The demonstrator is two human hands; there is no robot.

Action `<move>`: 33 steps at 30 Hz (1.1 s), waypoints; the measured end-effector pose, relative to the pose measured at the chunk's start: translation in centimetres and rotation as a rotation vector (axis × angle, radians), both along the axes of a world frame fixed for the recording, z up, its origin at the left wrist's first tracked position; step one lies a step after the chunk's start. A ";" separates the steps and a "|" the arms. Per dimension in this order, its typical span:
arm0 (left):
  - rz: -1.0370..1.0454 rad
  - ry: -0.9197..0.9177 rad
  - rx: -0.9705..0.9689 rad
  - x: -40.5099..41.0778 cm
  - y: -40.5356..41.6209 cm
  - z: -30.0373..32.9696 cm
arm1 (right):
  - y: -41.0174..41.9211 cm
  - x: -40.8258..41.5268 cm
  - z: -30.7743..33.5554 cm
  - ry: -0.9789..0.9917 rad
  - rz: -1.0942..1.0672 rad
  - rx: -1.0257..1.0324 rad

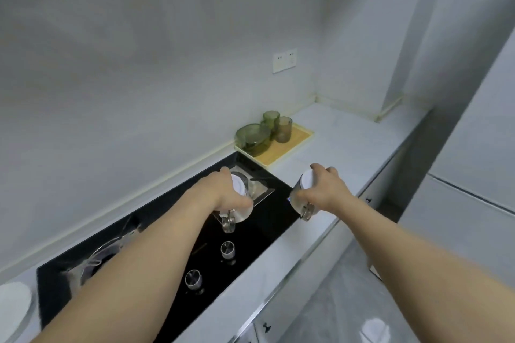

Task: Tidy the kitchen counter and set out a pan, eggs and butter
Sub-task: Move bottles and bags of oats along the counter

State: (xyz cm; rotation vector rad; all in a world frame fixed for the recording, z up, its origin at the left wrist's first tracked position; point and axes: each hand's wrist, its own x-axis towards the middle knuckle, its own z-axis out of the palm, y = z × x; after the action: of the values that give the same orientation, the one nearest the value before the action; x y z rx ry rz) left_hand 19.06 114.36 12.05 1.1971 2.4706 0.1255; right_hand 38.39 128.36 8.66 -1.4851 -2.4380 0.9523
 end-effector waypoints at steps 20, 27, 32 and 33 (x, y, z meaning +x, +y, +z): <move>0.003 -0.100 0.068 -8.1 29.2 -4.0 | 25.7 -4.3 -2.2 -0.036 0.079 -0.057; 0.057 -0.132 0.058 -10.2 35.7 -2.7 | 32.0 -6.6 -2.3 0.011 0.112 -0.070; 0.120 -0.223 0.137 -11.7 41.1 -1.9 | 36.1 -8.5 -2.7 0.036 0.149 -0.071; 0.141 -0.242 0.147 -12.2 42.7 -1.8 | 37.6 -9.0 -2.9 0.036 0.164 -0.081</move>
State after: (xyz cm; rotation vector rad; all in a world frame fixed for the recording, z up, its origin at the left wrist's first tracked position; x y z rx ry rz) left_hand 6.87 157.01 10.24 0.9965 2.3611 0.4698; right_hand 29.38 165.96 5.74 -1.2947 -2.5550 1.1103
